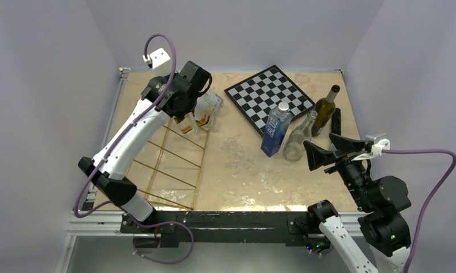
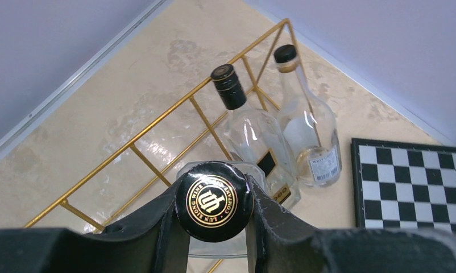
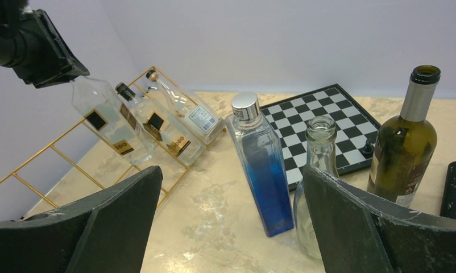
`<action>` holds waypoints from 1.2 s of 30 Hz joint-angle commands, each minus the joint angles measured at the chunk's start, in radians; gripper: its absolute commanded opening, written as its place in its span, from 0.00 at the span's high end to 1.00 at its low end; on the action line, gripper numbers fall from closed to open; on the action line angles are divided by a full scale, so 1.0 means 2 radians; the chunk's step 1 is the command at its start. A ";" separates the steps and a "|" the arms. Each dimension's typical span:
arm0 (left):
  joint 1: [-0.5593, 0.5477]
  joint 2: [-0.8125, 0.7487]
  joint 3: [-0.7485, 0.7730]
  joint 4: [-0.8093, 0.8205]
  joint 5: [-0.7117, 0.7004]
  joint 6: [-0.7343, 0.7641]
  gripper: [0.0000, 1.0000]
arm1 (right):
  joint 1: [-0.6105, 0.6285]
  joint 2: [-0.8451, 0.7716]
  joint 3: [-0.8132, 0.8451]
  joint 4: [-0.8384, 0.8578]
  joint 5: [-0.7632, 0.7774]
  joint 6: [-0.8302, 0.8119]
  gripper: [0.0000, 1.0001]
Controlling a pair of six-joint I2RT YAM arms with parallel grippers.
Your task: Take the wine bottle off the wine rack
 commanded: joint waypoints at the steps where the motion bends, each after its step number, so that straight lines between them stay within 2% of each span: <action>1: -0.028 -0.076 -0.047 0.182 -0.019 0.170 1.00 | 0.002 0.009 0.012 0.017 -0.004 0.008 0.01; 3: -0.039 -0.100 -0.081 0.256 0.002 0.231 1.00 | 0.002 0.007 0.012 0.016 -0.004 0.009 0.01; 7: -0.053 -0.135 -0.122 0.338 0.057 0.294 1.00 | 0.002 0.005 0.010 0.017 -0.004 0.012 0.01; 14: -0.066 -0.200 -0.210 0.451 0.263 0.410 1.00 | 0.002 -0.001 0.019 0.006 -0.001 0.013 0.01; 21: -0.070 -0.234 -0.255 0.477 0.401 0.418 1.00 | 0.002 -0.006 0.025 0.006 -0.001 0.013 0.01; 26: -0.079 -0.245 -0.299 0.503 0.533 0.420 1.00 | 0.002 -0.005 0.037 0.002 -0.010 0.024 0.01; 33: -0.129 -0.259 -0.372 0.602 0.580 0.415 1.00 | 0.002 -0.016 0.062 -0.004 -0.021 0.030 0.01; 36: -0.155 -0.246 -0.378 0.627 0.581 0.421 1.00 | 0.002 -0.016 0.072 -0.003 -0.021 0.029 0.01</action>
